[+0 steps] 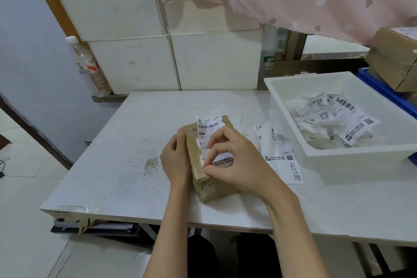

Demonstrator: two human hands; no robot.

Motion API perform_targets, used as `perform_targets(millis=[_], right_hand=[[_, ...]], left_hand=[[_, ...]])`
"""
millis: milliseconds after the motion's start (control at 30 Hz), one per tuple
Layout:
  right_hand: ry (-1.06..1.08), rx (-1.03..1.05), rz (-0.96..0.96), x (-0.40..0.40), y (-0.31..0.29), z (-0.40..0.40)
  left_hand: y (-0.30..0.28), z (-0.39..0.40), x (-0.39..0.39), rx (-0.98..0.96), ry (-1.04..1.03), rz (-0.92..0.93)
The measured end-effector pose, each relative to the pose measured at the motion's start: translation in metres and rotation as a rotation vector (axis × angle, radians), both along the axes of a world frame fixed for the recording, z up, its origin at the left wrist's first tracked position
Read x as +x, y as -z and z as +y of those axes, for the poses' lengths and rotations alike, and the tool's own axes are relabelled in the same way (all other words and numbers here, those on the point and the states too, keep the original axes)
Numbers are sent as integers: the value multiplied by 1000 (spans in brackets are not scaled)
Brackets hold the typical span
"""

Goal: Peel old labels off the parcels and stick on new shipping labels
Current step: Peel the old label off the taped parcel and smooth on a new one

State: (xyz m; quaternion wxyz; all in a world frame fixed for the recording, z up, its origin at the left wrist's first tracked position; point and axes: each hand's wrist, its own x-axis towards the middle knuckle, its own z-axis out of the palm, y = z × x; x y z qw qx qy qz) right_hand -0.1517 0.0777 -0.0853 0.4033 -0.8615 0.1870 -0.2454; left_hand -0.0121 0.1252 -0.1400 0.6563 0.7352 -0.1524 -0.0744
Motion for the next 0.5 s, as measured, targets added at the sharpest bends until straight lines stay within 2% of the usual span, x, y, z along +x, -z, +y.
perform_targets(millis=[167, 300, 400, 500], right_hand=[[5, -175, 73, 4, 7, 2], [5, -217, 66, 4, 12, 5], [40, -189, 43, 5, 12, 4], [72, -8, -9, 3, 7, 1]], left_hand=[[2, 0, 2, 4, 1, -2], [0, 1, 0, 5, 3, -3], [-1, 1, -1, -3, 7, -1], [0, 1, -1, -11, 2, -3]])
